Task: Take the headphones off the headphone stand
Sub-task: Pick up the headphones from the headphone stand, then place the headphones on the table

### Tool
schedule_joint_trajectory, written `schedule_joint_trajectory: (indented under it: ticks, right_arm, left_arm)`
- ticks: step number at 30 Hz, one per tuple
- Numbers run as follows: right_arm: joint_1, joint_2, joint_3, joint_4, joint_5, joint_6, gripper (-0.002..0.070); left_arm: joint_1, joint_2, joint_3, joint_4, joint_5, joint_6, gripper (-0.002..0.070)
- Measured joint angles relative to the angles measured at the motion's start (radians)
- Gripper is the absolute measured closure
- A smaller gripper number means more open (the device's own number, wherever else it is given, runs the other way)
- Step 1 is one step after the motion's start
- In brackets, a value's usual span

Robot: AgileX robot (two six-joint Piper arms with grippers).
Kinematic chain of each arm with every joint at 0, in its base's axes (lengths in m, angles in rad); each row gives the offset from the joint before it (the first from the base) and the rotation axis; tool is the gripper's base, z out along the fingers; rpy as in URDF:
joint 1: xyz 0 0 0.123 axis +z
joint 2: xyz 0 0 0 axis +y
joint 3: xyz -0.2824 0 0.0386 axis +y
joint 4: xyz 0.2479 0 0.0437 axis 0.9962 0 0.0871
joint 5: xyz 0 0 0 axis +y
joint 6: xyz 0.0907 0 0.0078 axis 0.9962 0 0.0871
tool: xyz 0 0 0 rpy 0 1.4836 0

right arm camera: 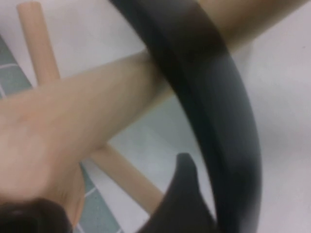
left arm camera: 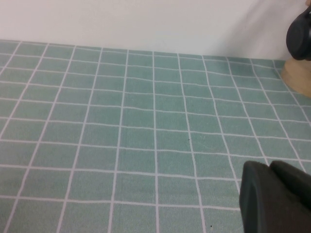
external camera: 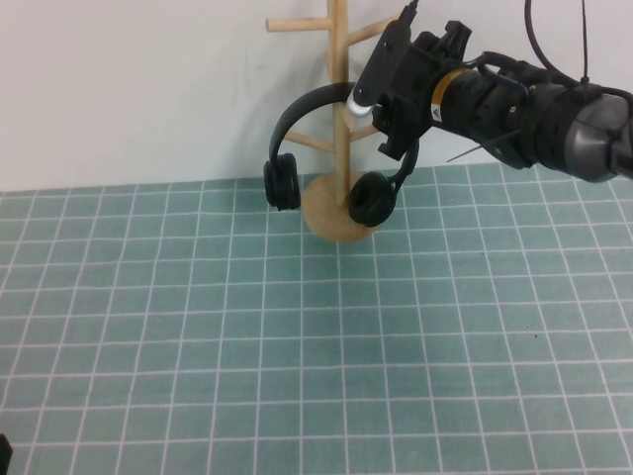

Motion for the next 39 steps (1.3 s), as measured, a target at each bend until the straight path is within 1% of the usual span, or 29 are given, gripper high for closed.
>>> schedule_joint_trajectory:
  ticks: [1,6,10,16,24,29,32,34,37,39]
  right_arm:
    - [0.000,0.004,-0.002,0.002,0.000,0.000,0.0246]
    - [0.002,0.009,0.000,0.004,0.007,0.000,0.0425]
    - [0.004,0.009,0.000,0.004,0.005,0.002,0.0541]
    - [0.016,-0.004,0.000,0.004,0.062,0.034,0.0686]
    - [0.050,-0.088,0.000,0.004,0.199,0.088,0.0685]
    - [0.084,-0.183,0.000,-0.006,0.330,0.119,0.0685]
    - [0.125,-0.261,0.000,0.012,0.505,0.135,0.0685]
    - [0.168,-0.304,0.000,0.058,0.675,0.135,0.0685]
    - [0.223,-0.327,0.000,0.195,0.901,0.135,0.0685]
    - [0.242,-0.323,0.001,0.316,0.992,0.135,0.0685]
  left_arm:
    - [0.000,0.000,0.000,0.000,0.000,0.000,0.0678]
    - [0.000,0.000,0.000,0.000,0.000,0.000,0.0678]
    - [0.000,0.000,0.000,0.000,0.000,0.000,0.0678]
    - [0.000,0.000,0.000,0.000,0.000,0.000,0.0678]
    - [0.000,0.000,0.000,0.000,0.000,0.000,0.0678]
    - [0.000,0.000,0.000,0.000,0.000,0.000,0.0678]
    - [0.000,0.000,0.000,0.000,0.000,0.000,0.0678]
    - [0.000,0.000,0.000,0.000,0.000,0.000,0.0678]
    - [0.000,0.000,0.000,0.000,0.000,0.000,0.0678]
    - [0.000,0.000,0.000,0.000,0.000,0.000,0.0678]
